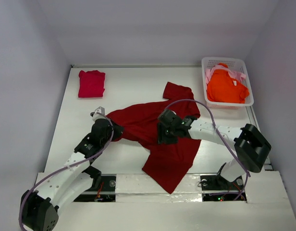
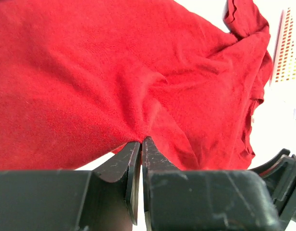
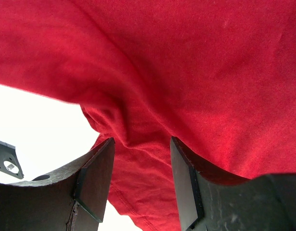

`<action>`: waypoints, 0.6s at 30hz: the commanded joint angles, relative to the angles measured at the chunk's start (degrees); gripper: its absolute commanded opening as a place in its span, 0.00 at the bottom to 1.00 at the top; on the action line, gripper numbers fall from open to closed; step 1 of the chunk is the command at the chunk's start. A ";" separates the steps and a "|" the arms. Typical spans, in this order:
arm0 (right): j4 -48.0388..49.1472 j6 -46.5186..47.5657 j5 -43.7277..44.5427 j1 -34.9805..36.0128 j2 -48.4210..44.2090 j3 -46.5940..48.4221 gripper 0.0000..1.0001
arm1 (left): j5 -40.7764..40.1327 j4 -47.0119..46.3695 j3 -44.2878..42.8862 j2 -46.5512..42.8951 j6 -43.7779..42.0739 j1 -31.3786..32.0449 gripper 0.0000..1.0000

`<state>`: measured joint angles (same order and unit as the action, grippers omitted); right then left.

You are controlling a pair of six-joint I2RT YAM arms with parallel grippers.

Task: Fold and stack the t-shirts
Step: Flatten the tshirt out

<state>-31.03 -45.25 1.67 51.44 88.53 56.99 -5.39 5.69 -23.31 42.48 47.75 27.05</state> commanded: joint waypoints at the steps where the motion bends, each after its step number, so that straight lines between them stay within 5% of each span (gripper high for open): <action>1: 1.93 0.52 -0.35 0.94 0.68 2.42 0.56 | -1.64 3.09 -2.09 -0.73 -1.69 0.29 0.00; 18: 1.67 0.52 -0.62 1.47 1.82 2.95 0.56 | -2.96 8.46 -6.04 -4.60 -3.19 0.29 0.00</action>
<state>-30.65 -45.23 1.23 52.01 89.73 57.32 -7.09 13.50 -25.96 39.57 45.78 27.05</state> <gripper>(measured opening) 0.555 0.006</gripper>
